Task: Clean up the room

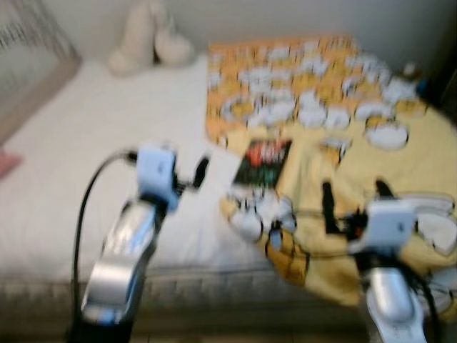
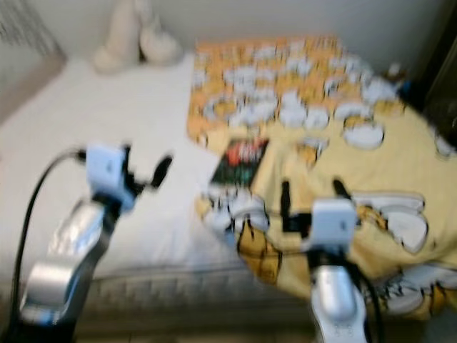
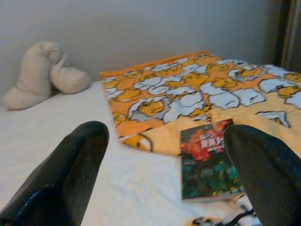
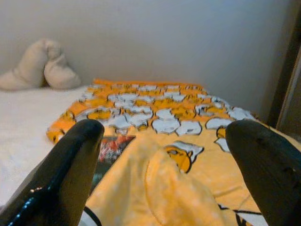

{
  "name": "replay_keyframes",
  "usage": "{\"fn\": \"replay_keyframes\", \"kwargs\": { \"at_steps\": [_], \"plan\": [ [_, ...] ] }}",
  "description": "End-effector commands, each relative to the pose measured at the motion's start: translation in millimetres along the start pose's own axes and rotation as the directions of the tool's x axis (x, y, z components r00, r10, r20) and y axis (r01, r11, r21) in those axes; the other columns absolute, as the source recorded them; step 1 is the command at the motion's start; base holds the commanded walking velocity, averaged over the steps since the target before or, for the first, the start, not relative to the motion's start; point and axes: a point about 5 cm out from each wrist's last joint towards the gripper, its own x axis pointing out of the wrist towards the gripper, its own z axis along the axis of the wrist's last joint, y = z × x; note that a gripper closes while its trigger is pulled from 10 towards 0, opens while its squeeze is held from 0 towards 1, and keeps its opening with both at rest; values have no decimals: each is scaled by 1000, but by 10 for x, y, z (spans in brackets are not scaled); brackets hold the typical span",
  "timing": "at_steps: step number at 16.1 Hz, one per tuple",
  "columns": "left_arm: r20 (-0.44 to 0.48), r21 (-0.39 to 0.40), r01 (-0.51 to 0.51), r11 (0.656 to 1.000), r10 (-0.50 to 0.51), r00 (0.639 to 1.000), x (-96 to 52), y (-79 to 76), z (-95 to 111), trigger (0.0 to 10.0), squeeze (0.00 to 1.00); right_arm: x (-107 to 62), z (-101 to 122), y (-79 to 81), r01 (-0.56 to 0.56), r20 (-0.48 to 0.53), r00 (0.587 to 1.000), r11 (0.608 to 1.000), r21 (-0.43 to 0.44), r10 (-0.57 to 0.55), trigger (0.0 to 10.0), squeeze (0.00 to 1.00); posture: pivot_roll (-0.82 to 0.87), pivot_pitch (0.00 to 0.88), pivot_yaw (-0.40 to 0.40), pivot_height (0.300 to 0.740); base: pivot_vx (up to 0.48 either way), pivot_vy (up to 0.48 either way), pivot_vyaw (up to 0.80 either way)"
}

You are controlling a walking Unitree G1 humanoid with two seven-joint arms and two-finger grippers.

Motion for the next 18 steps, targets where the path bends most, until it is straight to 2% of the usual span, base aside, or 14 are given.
{"fn": "replay_keyframes", "kwargs": {
  "at_steps": [1,8,12,18],
  "plan": [
    [-28,12,-17,1000,17,999,-32,54,-52,10000,0,-2,3,49,-16,1,1000,1000,16,16,10000,0,-112,0,79,740,240,0,0],
    [-15,15,-3,1000,3,1000,-3,45,-42,10000,0,4,-19,58,-21,0,1000,1000,11,21,10000,0,-116,0,82,740,401,-257,0],
    [-14,4,-14,1000,14,1000,-10,67,-53,10000,0,7,-26,62,-26,-1,1000,1000,9,26,10000,0,-113,0,80,740,0,0,0],
    [-16,6,17,1000,-17,1000,-2,24,-55,10000,0,10,-38,79,-33,-3,999,999,10,33,10000,0,-111,0,78,740,454,0,0]
  ]
}}
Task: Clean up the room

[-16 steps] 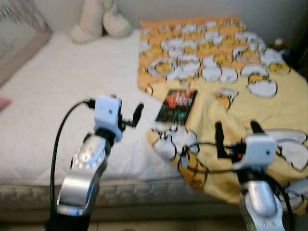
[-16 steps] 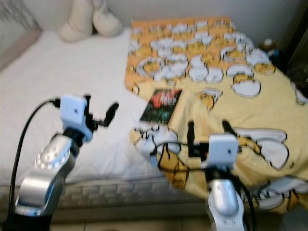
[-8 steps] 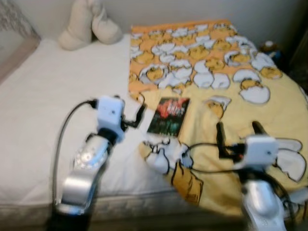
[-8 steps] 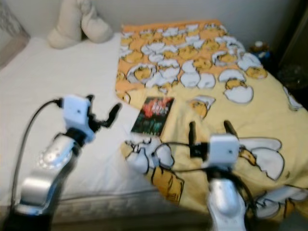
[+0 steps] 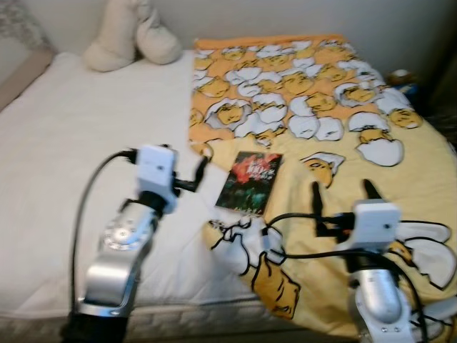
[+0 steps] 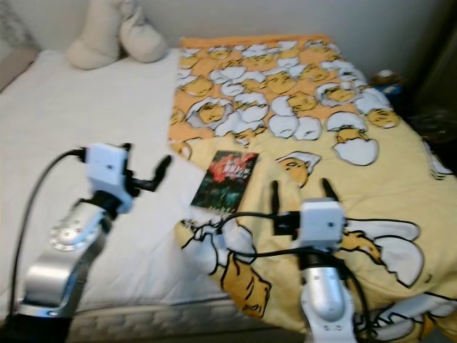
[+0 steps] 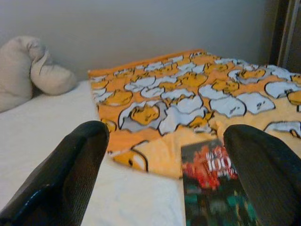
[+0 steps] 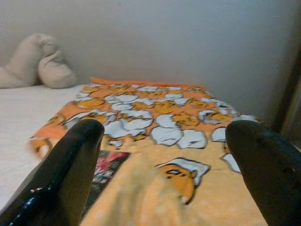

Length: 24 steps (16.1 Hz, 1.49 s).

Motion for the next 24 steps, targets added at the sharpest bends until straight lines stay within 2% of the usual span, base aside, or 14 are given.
{"fn": "replay_keyframes", "kwargs": {
  "at_steps": [1,3,6,9,11,13,15,16,19,21,22,24],
  "plan": [
    [12,-7,17,1000,-17,1000,23,-66,33,10000,0,2,4,-47,12,2,1000,1000,-10,-12,10000,0,-111,0,78,740,461,0,0],
    [10,-14,15,1000,-15,1000,23,-61,29,10000,0,16,1,-44,14,2,1000,1000,-2,-14,10000,0,-110,0,79,740,0,0,0],
    [14,-12,11,1000,-11,1000,5,-33,55,10000,0,139,-54,-26,15,-33,999,998,61,-13,10000,0,-88,0,83,740,0,0,0],
    [19,0,12,1000,-12,1000,-38,-11,118,10000,0,401,-147,32,11,-95,995,981,196,8,10000,0,-31,0,85,740,0,0,0],
    [23,28,-9,1000,8,1000,-108,62,181,10000,0,635,-247,163,-55,-127,988,970,235,87,10000,0,38,0,83,740,0,0,0],
    [20,42,-28,999,28,999,-171,118,204,10000,0,717,-276,245,-86,-135,983,959,270,126,10000,0,73,4,79,740,0,0,0],
    [6,49,-46,998,46,999,-241,152,207,10000,0,863,-329,410,-160,-145,967,940,301,211,10000,0,108,22,80,740,0,0,0],
    [1,56,-45,997,45,999,-292,142,232,10000,0,988,-364,512,-189,-158,955,926,326,251,10000,0,143,42,78,740,0,0,0],
    [-22,82,-51,995,53,998,-395,178,278,10000,0,1244,-465,650,-174,-226,936,911,375,272,10000,0,192,79,86,740,0,0,0],
    [-31,88,-53,995,56,998,-438,195,291,10000,0,1297,-529,686,-159,-272,923,915,371,271,10000,0,203,90,84,740,0,0,0],
    [-38,90,-60,994,63,997,-453,199,295,10000,0,1304,-644,654,-130,-340,910,943,306,236,10000,0,210,93,80,740,0,0,0],
    [-42,89,-60,994,64,997,-465,184,303,10000,0,1297,-696,619,-128,-363,907,960,248,214,10000,0,212,94,76,740,0,0,0]
  ]
}}
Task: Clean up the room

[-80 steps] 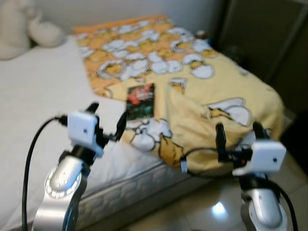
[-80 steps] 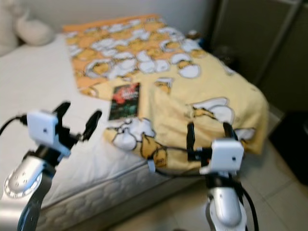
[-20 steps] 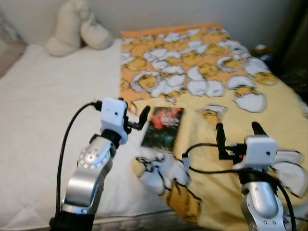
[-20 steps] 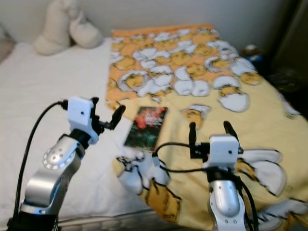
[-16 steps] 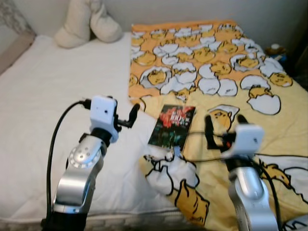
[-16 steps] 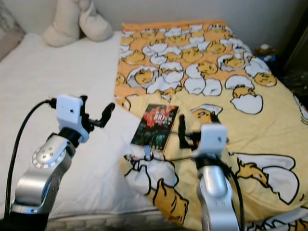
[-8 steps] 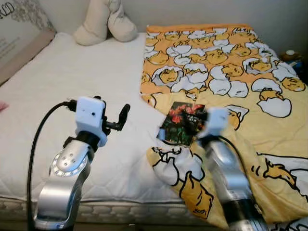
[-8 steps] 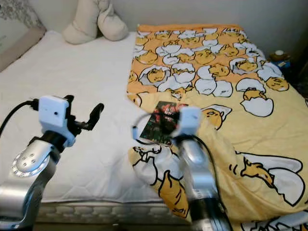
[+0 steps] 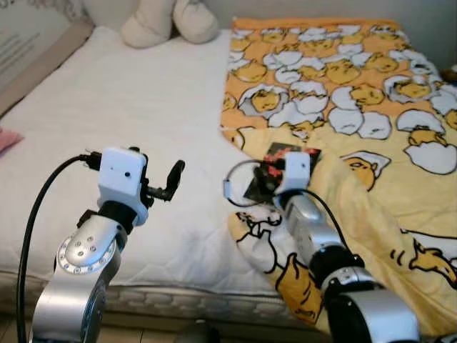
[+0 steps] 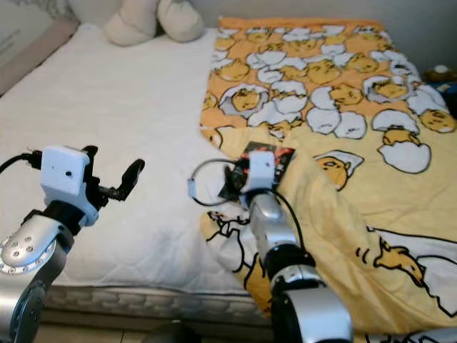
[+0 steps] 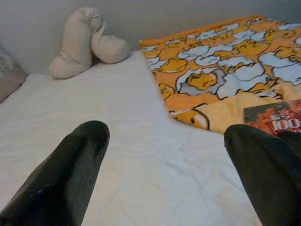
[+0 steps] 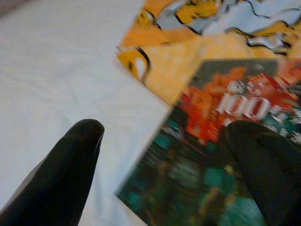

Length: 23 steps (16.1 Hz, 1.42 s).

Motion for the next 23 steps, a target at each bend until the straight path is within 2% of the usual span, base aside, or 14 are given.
{"fn": "replay_keyframes", "kwargs": {
  "at_steps": [1,3,6,8,9,10,12,13,14,15,17,19,22,23],
  "plan": [
    [6,8,-4,1000,4,1000,-27,4,36,10000,0,13,26,-15,19,12,1000,998,-54,-19,10000,0,214,96,71,740,0,0,0],
    [-2,6,-17,1000,17,1000,-41,18,26,10000,0,-18,4,-215,127,36,992,978,-167,-123,10000,0,211,100,65,740,0,0,0],
    [-9,0,-18,1000,18,1000,-41,6,16,10000,0,-52,-46,-318,193,48,981,954,-230,-187,10000,0,193,101,64,740,0,0,0],
    [-11,-4,-12,1000,12,1000,-29,-11,12,10000,0,-72,-119,-349,200,9,979,959,-202,-203,10000,0,188,102,65,740,0,0,0],
    [-9,-5,-7,1000,7,1000,-8,-19,15,10000,0,-83,-187,-382,193,-50,978,974,-122,-201,10000,0,187,101,67,740,0,0,0],
    [-8,-3,-6,1000,6,1000,2,-16,18,10000,0,-65,-148,-382,183,-46,981,976,-116,-189,10000,0,188,100,68,740,0,0,0],
    [-8,-3,-6,1000,6,1000,5,-14,19,10000,0,-38,-71,-364,177,-18,983,976,-130,-180,10000,0,188,99,67,740,0,0,0],
    [-9,-3,-7,1000,7,1000,4,-17,17,10000,0,-23,-50,-361,175,-26,983,966,-192,-184,10000,0,191,97,63,740,0,0,0],
    [-8,-3,-6,1000,6,1000,3,-21,18,10000,0,-32,-94,-392,188,-65,976,952,-243,-209,10000,0,191,96,62,740,0,0,0],
    [-9,-8,-13,1000,12,1000,0,-18,16,10000,0,-102,-272,-503,215,-164,950,937,-275,-266,10000,0,190,93,59,740,0,0,0],
    [-12,-9,-18,1000,18,1000,2,-6,5,10000,0,-169,-396,-577,232,-209,937,945,-230,-281,10000,0,191,91,58,740,0,0,0],
    [-10,-7,-20,1000,20,1000,10,0,4,10000,0,-102,-251,-471,189,-118,970,965,-184,-212,10000,0,190,82,59,740,0,0,0],
    [-3,-7,-16,1000,16,1000,28,-13,9,10000,0,37,104,-110,64,58,997,973,-220,-52,10000,0,187,66,55,740,0,0,0],
    [-2,-6,-16,1000,16,1000,30,-15,9,10000,0,47,138,-70,51,73,997,973,-224,-36,10000,0,187,66,55,740,0,0,0]
  ]
}}
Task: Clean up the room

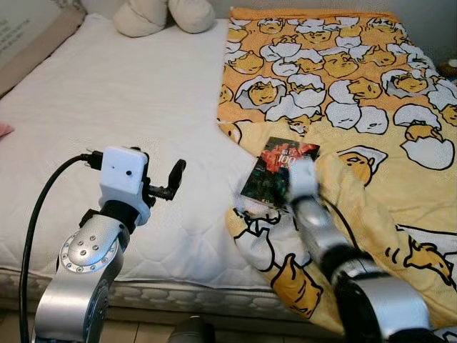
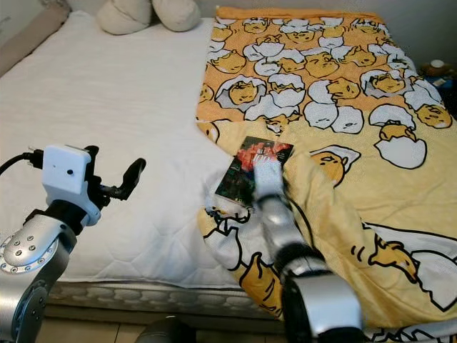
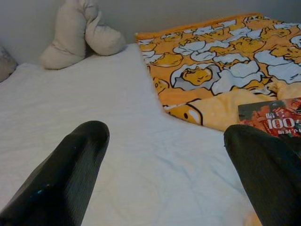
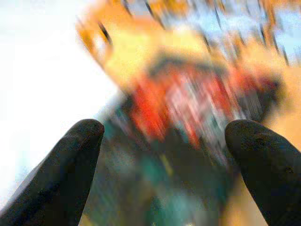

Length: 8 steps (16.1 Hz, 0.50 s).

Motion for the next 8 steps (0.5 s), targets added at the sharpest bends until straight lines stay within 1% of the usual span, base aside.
{"fn": "replay_keyframes", "kwargs": {
  "at_steps": [1,2,3,6,8],
  "plan": [
    [2,8,-5,1000,5,1000,20,3,0,10000,0,39,185,101,-47,83,995,999,-7,48,10000,0,188,60,51,740,0,0,0],
    [4,8,-5,1000,5,1000,25,-2,2,10000,0,64,294,186,-85,116,990,996,0,84,10000,0,188,60,51,740,0,0,0],
    [6,6,-5,1000,5,1000,26,-8,0,10000,0,80,325,230,-104,108,989,995,11,102,10000,0,189,56,45,740,0,0,0],
    [5,11,-11,1000,10,1000,6,0,3,10000,0,77,171,267,-112,-19,993,993,27,112,10000,0,213,63,38,740,0,0,0],
    [3,16,-19,1000,19,1000,-18,16,6,10000,0,62,119,249,-96,-33,995,995,-8,96,10000,0,223,68,37,740,0,0,0]
  ]
}}
